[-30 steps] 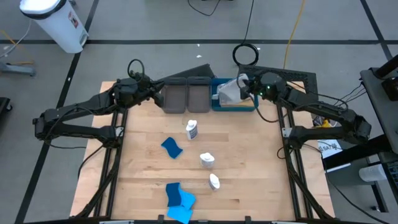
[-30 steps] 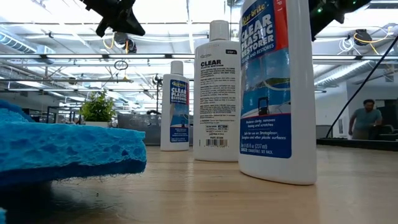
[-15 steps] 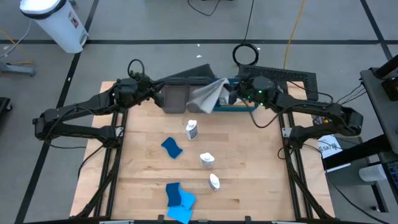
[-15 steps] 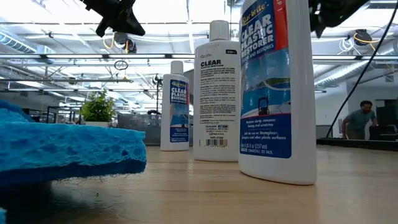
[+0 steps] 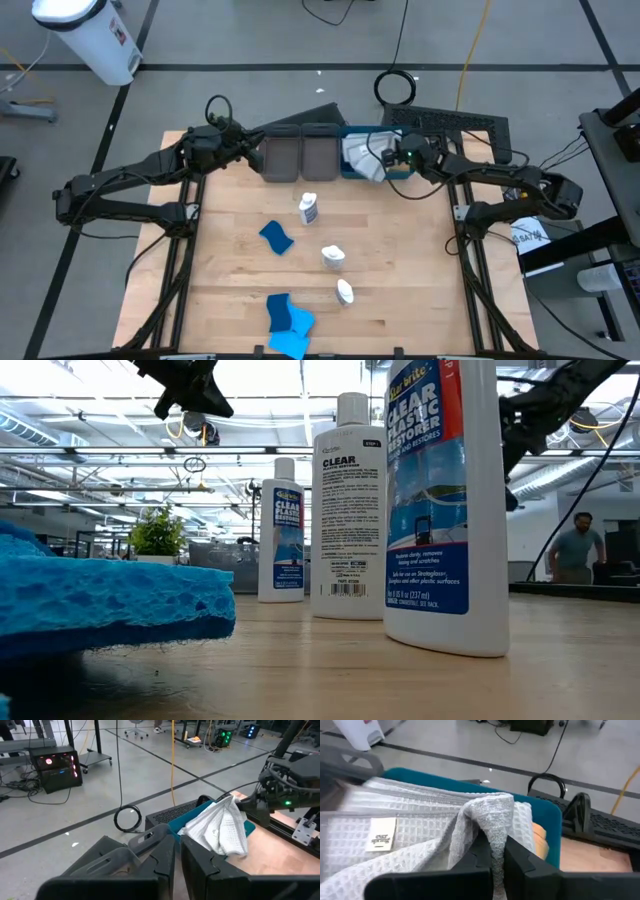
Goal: Pick & Place Kitchen Items
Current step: Put the gray towel into the blue bin
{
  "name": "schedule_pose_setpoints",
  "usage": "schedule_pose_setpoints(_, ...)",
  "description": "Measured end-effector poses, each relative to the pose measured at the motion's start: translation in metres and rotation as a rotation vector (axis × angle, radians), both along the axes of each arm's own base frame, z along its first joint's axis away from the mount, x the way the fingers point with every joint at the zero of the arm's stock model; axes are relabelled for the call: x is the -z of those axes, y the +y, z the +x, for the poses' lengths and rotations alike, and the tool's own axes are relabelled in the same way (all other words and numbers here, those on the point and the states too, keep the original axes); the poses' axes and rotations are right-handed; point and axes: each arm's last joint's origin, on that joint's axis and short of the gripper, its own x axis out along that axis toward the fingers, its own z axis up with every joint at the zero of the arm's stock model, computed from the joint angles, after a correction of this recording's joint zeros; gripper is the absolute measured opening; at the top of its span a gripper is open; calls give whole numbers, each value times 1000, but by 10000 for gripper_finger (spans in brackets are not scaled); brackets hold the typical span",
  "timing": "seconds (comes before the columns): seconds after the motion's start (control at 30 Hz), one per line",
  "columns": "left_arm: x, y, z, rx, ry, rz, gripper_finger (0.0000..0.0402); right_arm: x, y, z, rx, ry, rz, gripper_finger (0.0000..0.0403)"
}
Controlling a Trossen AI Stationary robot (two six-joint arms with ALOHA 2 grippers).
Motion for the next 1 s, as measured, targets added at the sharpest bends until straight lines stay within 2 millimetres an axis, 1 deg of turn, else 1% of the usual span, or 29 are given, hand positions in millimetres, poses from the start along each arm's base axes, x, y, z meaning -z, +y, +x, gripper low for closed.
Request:
schedule_pose_setpoints(0.1,0,0,0,0,0,0,33,0,0,0,-23,10,-15,0)
schedule_pose_setpoints(0.2,0,0,0,0,-1,-1,33,-6,0,1,-71,5,-53,0)
schedule_pose_setpoints(0.23,0,0,0,0,-1,-1,33,-10,1,2,-103,14,-78,0)
schedule_pose_setpoints(0.3,0,0,0,0,-1,-1,33,-20,3,2,-231,51,-131,0)
schedule_pose_setpoints(0.4,0,0,0,0,-1,-1,33,-50,7,3,-455,69,-251,0)
schedule_pose_setpoints(0.47,0,0,0,0,-1,-1,33,-73,11,2,-577,79,-363,0)
schedule_pose_setpoints(0.53,0,0,0,0,-1,-1,33,-94,16,0,-702,125,-486,0)
schedule_pose_setpoints(0.63,0,0,0,0,1,1,33,-115,22,-3,-903,222,-649,0)
schedule_pose_setpoints(0.73,0,0,0,0,1,1,33,-127,28,-2,-1092,272,-759,0)
schedule_pose_setpoints(0.83,0,0,0,0,1,1,33,-137,32,-2,-1215,245,-802,0)
schedule_pose_setpoints(0.9,0,0,0,0,1,1,33,-145,32,-1,-1232,192,-792,0)
schedule_pose_setpoints(0.97,0,0,0,0,1,1,33,-153,32,-1,-1217,136,-704,0)
schedule_pose_setpoints(1.0,0,0,0,0,1,1,33,-157,30,0,-1165,121,-611,0)
